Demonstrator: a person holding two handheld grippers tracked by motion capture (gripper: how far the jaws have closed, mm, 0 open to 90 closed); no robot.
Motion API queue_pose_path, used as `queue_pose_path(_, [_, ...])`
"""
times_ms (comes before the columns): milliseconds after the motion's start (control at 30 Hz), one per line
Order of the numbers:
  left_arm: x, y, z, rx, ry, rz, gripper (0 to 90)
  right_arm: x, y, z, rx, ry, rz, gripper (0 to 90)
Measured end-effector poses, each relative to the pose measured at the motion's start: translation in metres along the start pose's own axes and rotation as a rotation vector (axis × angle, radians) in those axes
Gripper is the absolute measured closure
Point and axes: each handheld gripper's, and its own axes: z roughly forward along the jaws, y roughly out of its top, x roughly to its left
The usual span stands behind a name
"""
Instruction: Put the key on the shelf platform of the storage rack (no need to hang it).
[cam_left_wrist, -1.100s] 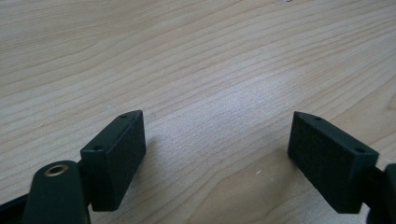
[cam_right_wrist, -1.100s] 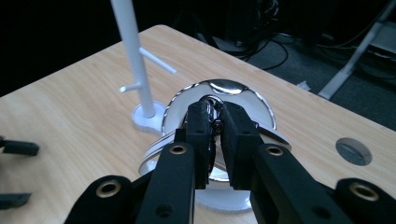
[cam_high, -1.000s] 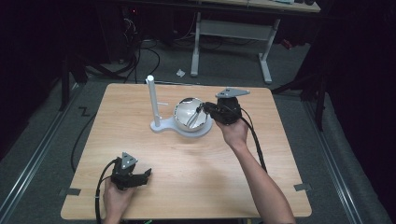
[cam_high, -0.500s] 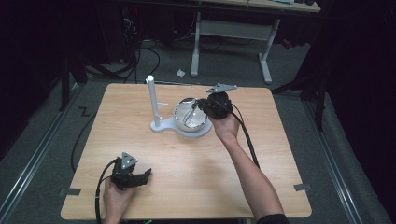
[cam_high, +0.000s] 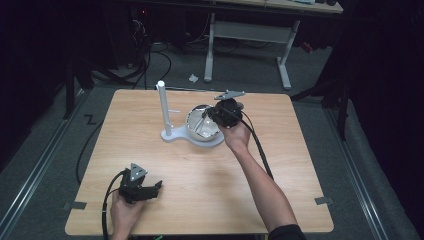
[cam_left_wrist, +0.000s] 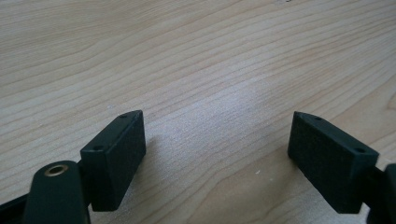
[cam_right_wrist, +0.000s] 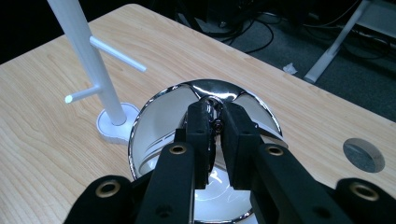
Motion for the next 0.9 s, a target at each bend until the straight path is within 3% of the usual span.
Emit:
queue_pose_path(500, [0.0, 0.0, 0.0, 0.0, 0.001, 0.0, 19.7, -0.001, -0.006, 0.018, 0.051, 0.013, 0.021, 81.0])
queue_pose_path(600, [0.0, 0.0, 0.0, 0.0, 0.001, 0.0, 19.7, -0.002, -0.007, 0.02, 0.048, 0.023, 0.035, 74.2])
queue_pose_path(733, [0.0, 0.0, 0.0, 0.0, 0.001, 0.0, 19.7, -0.002, -0.008, 0.019, 0.065, 0.026, 0.022, 72.6])
queue_pose_path(900, [0.0, 0.0, 0.0, 0.0, 0.0, 0.0, 19.7, -0.008, -0.012, 0.012, 0.052, 0.036, 0.044, 68.0])
